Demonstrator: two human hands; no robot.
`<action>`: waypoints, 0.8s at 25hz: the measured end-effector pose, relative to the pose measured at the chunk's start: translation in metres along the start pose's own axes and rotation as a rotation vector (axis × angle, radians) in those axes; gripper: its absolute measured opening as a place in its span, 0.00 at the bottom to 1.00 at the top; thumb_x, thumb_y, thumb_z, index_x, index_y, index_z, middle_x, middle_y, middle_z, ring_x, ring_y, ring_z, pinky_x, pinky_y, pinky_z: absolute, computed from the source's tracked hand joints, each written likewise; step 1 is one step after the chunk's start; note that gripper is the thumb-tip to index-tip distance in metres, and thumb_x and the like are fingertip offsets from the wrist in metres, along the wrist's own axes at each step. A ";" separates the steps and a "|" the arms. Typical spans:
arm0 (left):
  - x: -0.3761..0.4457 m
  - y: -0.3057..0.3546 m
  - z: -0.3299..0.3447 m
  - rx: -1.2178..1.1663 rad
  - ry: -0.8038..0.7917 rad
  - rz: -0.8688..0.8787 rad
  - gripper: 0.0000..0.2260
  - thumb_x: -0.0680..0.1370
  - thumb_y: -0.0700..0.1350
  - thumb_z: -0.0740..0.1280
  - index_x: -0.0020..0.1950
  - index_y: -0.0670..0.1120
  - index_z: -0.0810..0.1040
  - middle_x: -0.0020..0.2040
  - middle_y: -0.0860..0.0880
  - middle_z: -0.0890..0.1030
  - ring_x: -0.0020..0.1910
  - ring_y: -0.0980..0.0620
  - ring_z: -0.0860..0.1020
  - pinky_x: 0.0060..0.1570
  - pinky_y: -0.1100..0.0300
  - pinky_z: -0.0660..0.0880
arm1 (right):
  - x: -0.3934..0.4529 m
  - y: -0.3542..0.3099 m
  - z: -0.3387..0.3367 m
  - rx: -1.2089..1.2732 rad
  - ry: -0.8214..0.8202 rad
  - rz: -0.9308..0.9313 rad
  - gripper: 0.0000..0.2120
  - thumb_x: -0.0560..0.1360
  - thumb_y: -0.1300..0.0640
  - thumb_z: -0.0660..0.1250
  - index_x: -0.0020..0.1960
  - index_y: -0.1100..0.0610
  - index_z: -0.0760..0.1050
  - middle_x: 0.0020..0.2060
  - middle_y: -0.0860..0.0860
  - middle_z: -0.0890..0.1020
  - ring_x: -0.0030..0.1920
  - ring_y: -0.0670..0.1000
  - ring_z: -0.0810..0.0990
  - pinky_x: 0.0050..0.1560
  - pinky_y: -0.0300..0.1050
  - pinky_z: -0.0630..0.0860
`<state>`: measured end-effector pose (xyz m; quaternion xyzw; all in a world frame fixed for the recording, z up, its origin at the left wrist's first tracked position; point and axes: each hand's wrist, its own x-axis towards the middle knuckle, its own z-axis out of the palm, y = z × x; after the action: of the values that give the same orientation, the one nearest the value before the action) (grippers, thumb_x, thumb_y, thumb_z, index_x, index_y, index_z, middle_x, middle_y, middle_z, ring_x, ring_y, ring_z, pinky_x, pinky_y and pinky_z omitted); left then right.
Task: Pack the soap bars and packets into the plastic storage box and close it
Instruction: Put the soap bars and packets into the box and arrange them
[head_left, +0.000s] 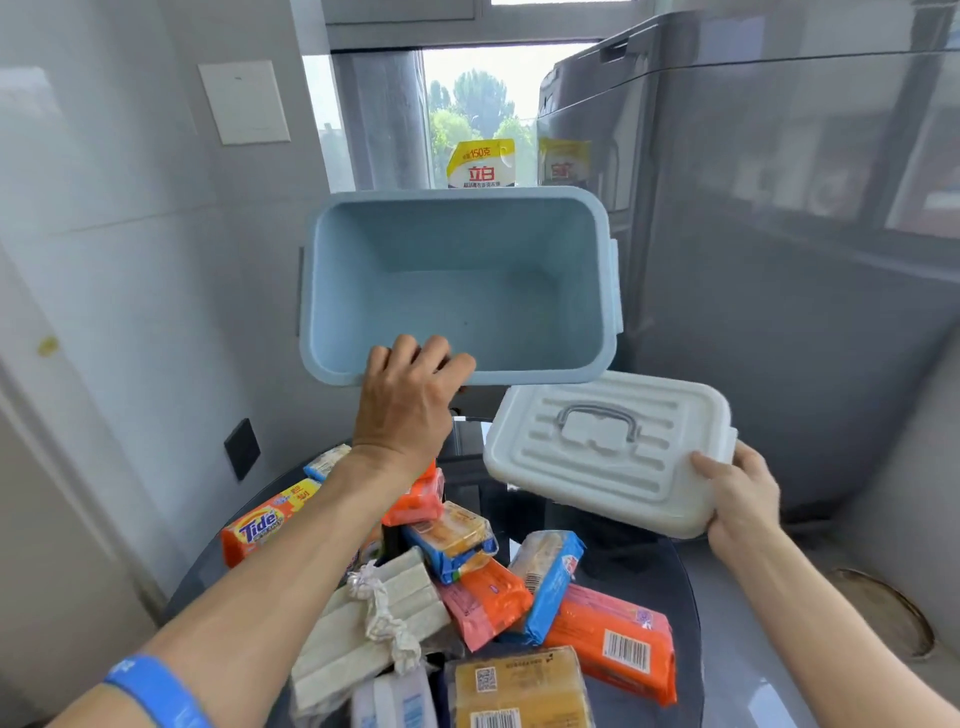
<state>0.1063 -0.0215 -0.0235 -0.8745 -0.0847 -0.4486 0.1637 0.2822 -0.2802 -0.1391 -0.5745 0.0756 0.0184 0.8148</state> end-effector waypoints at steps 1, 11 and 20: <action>0.000 0.005 0.003 -0.016 -0.009 0.014 0.17 0.64 0.27 0.67 0.45 0.44 0.82 0.39 0.46 0.79 0.37 0.42 0.74 0.37 0.50 0.65 | 0.000 0.008 0.006 -0.052 -0.010 -0.005 0.20 0.73 0.67 0.70 0.62 0.54 0.75 0.55 0.56 0.82 0.49 0.56 0.82 0.55 0.59 0.80; -0.014 0.025 0.044 -0.158 -0.172 0.122 0.17 0.64 0.28 0.70 0.45 0.49 0.80 0.39 0.51 0.76 0.38 0.45 0.72 0.39 0.54 0.61 | 0.021 0.052 0.012 -1.044 -0.215 0.053 0.16 0.71 0.40 0.70 0.49 0.52 0.80 0.49 0.52 0.84 0.55 0.60 0.79 0.59 0.59 0.75; -0.014 0.037 0.075 -0.464 -0.465 0.155 0.10 0.75 0.39 0.68 0.50 0.53 0.75 0.43 0.57 0.75 0.43 0.51 0.70 0.46 0.55 0.60 | 0.020 0.021 -0.005 -0.853 0.093 0.042 0.15 0.77 0.56 0.56 0.35 0.61 0.72 0.37 0.59 0.77 0.41 0.60 0.73 0.47 0.52 0.72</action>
<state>0.1657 -0.0287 -0.0835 -0.9712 0.0514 -0.2306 -0.0298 0.2988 -0.2787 -0.1634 -0.8584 0.1097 0.0388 0.4996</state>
